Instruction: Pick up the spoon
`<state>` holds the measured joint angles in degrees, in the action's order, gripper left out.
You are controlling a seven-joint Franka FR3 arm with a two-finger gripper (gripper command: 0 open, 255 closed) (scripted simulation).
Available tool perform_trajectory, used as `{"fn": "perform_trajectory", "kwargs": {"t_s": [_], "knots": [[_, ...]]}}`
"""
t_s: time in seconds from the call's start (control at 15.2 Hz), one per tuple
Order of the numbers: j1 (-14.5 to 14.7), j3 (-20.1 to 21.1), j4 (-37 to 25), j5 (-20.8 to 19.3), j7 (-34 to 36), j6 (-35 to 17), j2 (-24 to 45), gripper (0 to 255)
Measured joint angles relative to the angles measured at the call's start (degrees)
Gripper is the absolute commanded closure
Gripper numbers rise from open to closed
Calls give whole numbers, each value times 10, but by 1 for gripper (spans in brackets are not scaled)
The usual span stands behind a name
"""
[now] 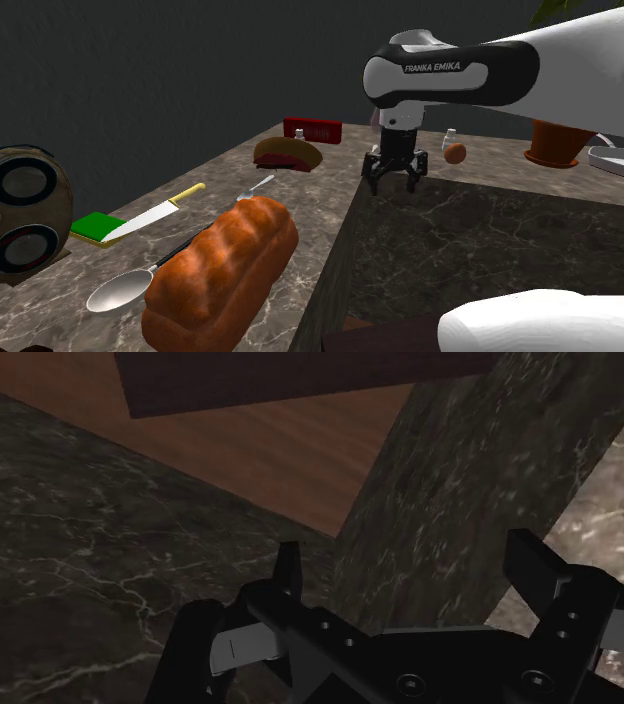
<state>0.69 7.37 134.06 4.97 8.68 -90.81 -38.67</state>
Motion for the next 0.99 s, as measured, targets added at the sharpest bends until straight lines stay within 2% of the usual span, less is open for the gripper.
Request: {"fn": "perform_trajectory", "kwargs": {"t_s": [0.46, 0.66, 0.99], "knots": [[8, 71, -55, 57, 126, -49, 93, 0], [8, 99, -84, 71, 176, -76, 142, 0], [9, 143, -167, 77, 269, -101, 236, 0]]}}
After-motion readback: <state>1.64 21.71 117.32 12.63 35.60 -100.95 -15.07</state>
